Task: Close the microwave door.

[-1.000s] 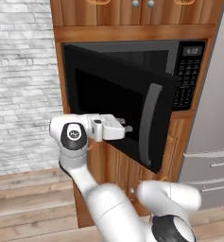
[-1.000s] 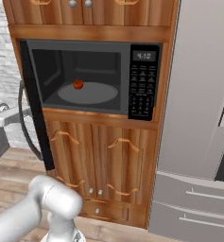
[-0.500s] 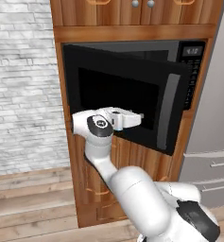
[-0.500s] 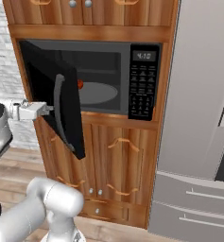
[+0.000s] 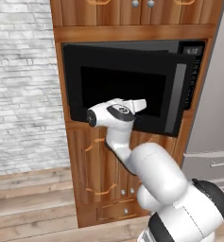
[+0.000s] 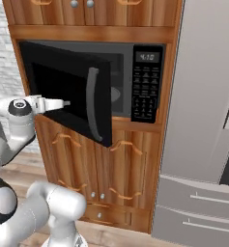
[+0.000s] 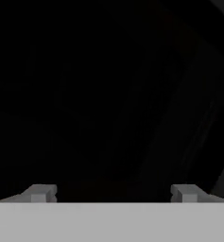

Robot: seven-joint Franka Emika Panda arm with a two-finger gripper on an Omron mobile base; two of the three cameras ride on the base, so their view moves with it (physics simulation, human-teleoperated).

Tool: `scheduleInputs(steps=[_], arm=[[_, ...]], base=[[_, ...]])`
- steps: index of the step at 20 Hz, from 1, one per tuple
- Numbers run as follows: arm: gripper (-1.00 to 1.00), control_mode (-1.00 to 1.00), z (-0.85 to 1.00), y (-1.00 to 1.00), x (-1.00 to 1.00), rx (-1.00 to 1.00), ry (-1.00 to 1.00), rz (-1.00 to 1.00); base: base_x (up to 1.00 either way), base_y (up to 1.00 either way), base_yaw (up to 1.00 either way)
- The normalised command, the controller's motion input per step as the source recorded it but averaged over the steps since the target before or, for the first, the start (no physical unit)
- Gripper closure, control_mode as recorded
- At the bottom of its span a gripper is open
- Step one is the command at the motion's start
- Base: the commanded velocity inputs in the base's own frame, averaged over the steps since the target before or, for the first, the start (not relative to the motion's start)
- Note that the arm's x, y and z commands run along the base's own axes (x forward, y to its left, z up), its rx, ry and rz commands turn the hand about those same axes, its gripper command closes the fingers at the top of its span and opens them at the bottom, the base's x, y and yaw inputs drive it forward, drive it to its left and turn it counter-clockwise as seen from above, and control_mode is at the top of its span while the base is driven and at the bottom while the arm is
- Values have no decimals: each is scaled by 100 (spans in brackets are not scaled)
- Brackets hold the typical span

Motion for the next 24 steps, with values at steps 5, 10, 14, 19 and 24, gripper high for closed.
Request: scheduleInputs(steps=[5,10,14,19,24], arm=[[-100,-100,38,-1,44,6,28,35],[-100,-100,51,0,48,11,38,29],[-100,-100,43,0,38,10,37,23],[-100,-100,16,-4,36,21,18,25],[-100,-100,-13,-2,34,31,-3,27]], base=[[0,0,0],[0,0,0],[0,0,0],[0,0,0],[0,0,0]])
